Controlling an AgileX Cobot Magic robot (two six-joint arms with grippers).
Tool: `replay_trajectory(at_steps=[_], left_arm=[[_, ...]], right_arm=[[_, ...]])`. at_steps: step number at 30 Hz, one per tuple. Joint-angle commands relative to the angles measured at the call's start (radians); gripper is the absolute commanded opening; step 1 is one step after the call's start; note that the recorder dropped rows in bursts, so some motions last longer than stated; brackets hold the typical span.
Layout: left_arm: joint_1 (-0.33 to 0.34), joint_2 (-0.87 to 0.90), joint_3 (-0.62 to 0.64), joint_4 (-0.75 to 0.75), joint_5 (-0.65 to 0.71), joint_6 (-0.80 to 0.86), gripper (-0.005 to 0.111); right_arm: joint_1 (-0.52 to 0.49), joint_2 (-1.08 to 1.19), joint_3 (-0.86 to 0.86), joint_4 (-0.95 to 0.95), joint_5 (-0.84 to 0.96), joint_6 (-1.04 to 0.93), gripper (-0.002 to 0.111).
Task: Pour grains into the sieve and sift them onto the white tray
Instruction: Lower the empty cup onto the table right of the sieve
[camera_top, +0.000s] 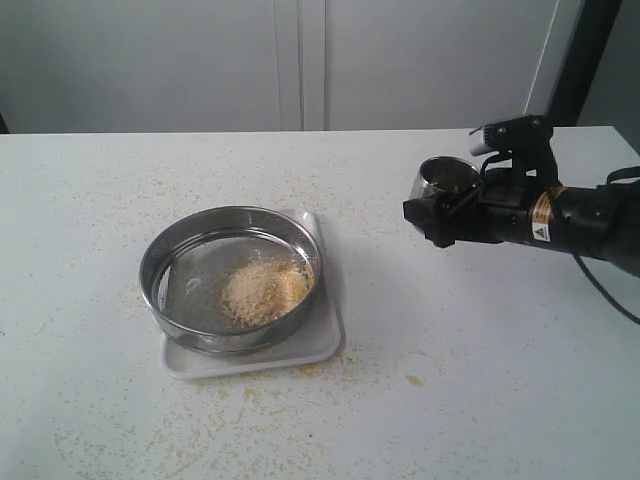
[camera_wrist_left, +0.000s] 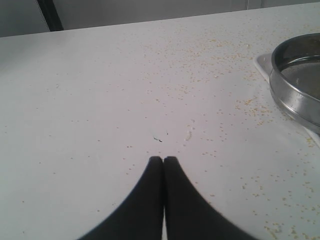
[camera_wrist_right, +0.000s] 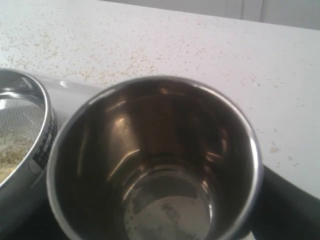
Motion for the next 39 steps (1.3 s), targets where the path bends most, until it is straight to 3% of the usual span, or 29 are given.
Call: replay_trajectory(at_steps=[1,39], left_arm=[[-0.003,-0.004,0.005,-0.007,-0.002,-0.001,0.000],[-0.003,-0.004,0.005,-0.007,-0.002,-0.001,0.000]], right_arm=[[-0.007,0.052,-0.001,0.042,-0.062,-0.101,0.000],[-0.007,0.287,-0.150,0.176,-0.035,-0.265,0.000]])
